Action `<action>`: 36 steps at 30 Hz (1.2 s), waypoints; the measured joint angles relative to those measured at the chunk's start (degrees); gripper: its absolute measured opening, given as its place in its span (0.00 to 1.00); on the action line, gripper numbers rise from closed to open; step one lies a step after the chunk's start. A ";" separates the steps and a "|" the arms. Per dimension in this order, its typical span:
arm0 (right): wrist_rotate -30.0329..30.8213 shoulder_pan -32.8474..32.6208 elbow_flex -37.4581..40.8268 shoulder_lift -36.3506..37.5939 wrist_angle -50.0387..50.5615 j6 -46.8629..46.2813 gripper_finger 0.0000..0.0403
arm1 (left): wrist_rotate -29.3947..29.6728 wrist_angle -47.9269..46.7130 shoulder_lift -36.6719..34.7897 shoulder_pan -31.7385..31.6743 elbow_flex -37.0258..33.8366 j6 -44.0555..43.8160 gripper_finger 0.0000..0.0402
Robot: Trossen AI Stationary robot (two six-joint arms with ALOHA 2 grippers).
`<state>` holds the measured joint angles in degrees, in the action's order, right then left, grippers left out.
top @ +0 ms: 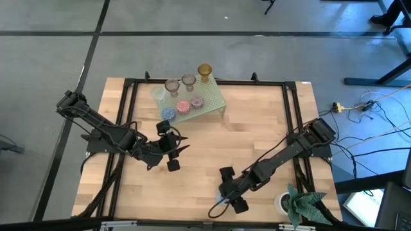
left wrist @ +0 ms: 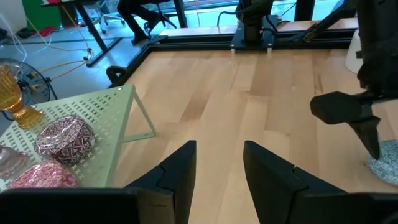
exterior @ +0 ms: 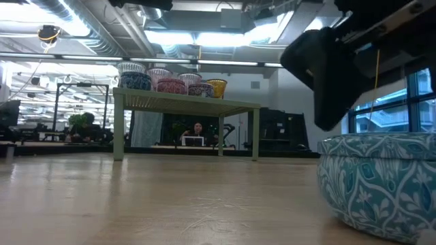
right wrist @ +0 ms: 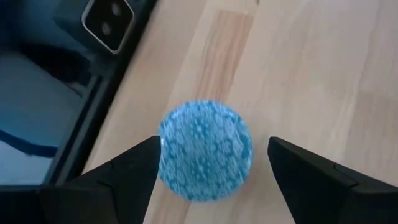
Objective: Pick & Place candle stick holders
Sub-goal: Put the light blue scented candle on the shelf aligned with the other scented candles
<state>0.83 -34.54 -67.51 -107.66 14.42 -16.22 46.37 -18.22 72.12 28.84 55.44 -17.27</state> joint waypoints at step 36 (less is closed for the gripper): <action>1.90 -2.10 -1.55 -3.32 -0.77 -4.54 0.74 | -1.33 -0.01 0.00 0.00 0.01 -0.01 0.32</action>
<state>2.73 -36.63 -69.06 -110.98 13.65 -20.76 45.04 -18.22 72.12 28.84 55.45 -17.28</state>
